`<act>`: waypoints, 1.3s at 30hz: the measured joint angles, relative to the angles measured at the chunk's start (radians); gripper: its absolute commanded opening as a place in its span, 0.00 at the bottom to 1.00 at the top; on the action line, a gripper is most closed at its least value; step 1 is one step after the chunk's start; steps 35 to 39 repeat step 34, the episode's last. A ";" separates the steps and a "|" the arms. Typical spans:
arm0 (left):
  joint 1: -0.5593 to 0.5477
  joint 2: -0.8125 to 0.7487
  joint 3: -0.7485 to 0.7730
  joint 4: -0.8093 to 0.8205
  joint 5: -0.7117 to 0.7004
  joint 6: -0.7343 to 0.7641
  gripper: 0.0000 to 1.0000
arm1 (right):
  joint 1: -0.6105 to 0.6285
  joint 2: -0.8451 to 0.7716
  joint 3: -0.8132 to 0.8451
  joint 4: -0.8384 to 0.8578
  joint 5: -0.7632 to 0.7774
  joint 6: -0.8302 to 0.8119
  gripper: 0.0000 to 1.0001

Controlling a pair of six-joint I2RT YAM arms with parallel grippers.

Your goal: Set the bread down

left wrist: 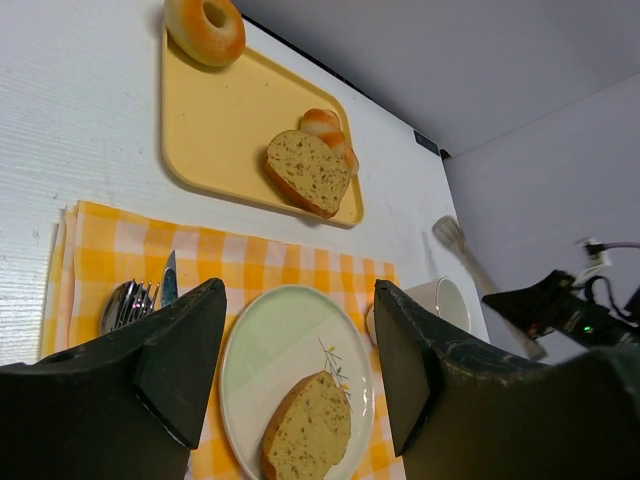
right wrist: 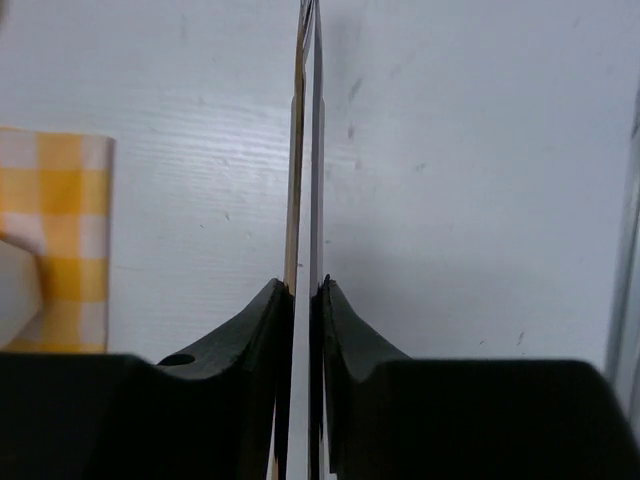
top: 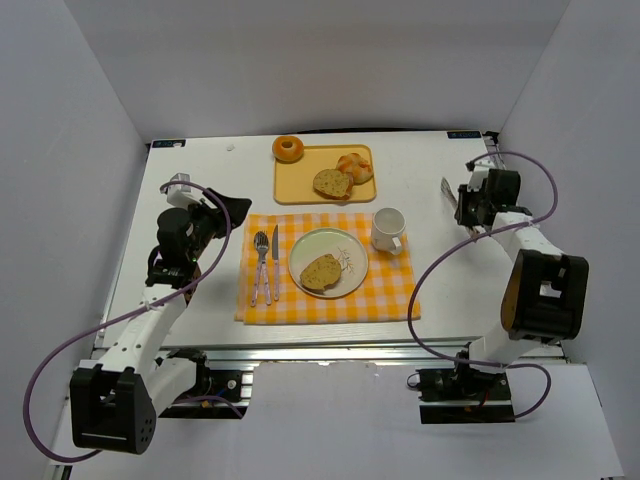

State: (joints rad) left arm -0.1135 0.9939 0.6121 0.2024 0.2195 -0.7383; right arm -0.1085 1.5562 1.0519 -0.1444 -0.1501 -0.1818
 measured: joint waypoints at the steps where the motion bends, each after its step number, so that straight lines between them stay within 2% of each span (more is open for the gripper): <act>1: 0.000 0.002 0.000 0.001 0.001 0.000 0.71 | -0.005 0.020 -0.025 0.015 0.011 0.008 0.27; 3: 0.000 0.006 0.000 0.001 0.002 0.000 0.70 | -0.012 0.058 -0.064 0.037 0.028 0.020 0.31; 5: 0.000 0.013 0.000 0.001 0.002 0.000 0.70 | -0.016 0.088 -0.084 0.057 0.040 0.032 0.42; 6: 0.000 0.016 0.000 0.000 0.002 0.000 0.70 | -0.018 0.101 -0.090 0.060 0.044 0.036 0.53; 7: 0.000 0.018 0.000 0.001 0.002 0.000 0.70 | -0.020 0.110 -0.093 0.064 0.044 0.041 0.59; 10: 0.000 0.022 0.000 0.001 0.002 0.000 0.70 | -0.022 0.132 -0.093 0.062 0.043 0.042 0.71; 17: 0.000 0.047 0.003 0.008 0.002 0.000 0.70 | -0.034 0.137 -0.089 0.029 0.020 0.025 0.80; 18: 0.000 0.051 0.005 0.009 0.002 0.000 0.70 | -0.038 0.137 -0.084 0.020 0.018 0.021 0.87; 19: 0.000 0.053 0.006 0.008 0.002 0.000 0.70 | -0.042 0.137 -0.080 0.013 0.015 0.019 0.89; 23: 0.000 0.056 0.010 0.008 0.002 0.001 0.70 | -0.049 0.108 -0.048 -0.037 0.012 0.000 0.89; 32: 0.000 0.070 0.012 0.009 0.005 0.000 0.70 | -0.049 -0.069 0.099 -0.072 0.007 -0.011 0.89; 39: 0.000 0.076 0.017 0.009 0.006 0.000 0.70 | -0.049 -0.084 0.127 -0.069 -0.006 -0.011 0.90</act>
